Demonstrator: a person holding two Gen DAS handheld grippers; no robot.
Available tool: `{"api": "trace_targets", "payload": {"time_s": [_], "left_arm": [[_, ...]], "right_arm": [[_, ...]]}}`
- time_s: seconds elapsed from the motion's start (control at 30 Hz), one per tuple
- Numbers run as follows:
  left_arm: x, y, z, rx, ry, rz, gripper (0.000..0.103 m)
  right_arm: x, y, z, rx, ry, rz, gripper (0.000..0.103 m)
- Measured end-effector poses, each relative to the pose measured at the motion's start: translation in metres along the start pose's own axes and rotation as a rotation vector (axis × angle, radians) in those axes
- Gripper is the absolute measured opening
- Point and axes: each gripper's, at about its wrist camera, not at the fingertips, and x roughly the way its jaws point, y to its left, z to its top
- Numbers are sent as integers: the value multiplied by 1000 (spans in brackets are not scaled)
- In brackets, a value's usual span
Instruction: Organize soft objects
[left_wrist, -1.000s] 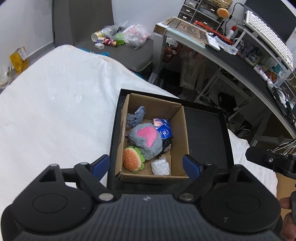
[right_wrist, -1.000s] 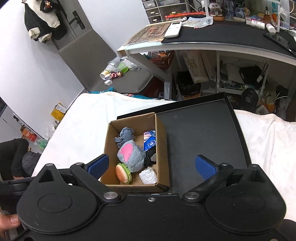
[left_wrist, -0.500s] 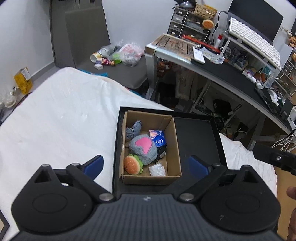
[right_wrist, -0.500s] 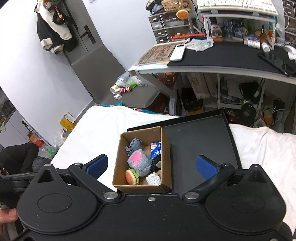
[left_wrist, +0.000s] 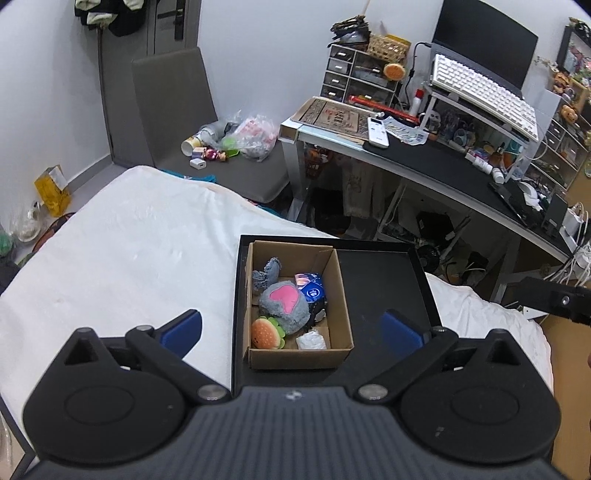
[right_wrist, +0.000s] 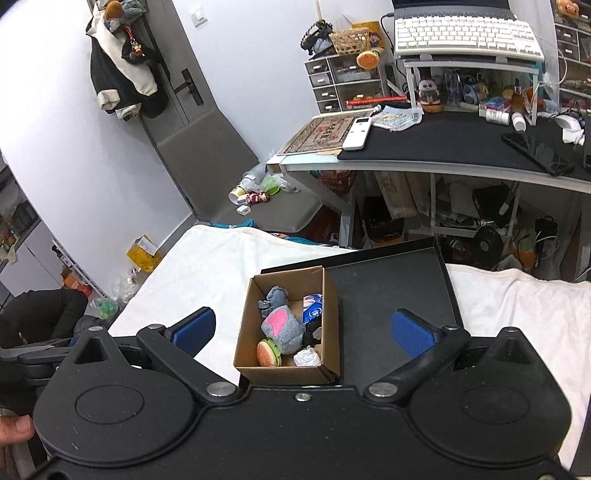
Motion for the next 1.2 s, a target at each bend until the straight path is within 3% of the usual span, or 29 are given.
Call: {"api": "trace_targets", "payload": {"time_s": [0.6,1.2], "left_arm": [[-57,-13,-24,49,-99,1,103],[-93,-3,-43,34,-145,7,103]], "right_arm": [[-50,4,-21,-25,-65,-21,103],[-78,17,-38,-72,-99,-41,103]]}}
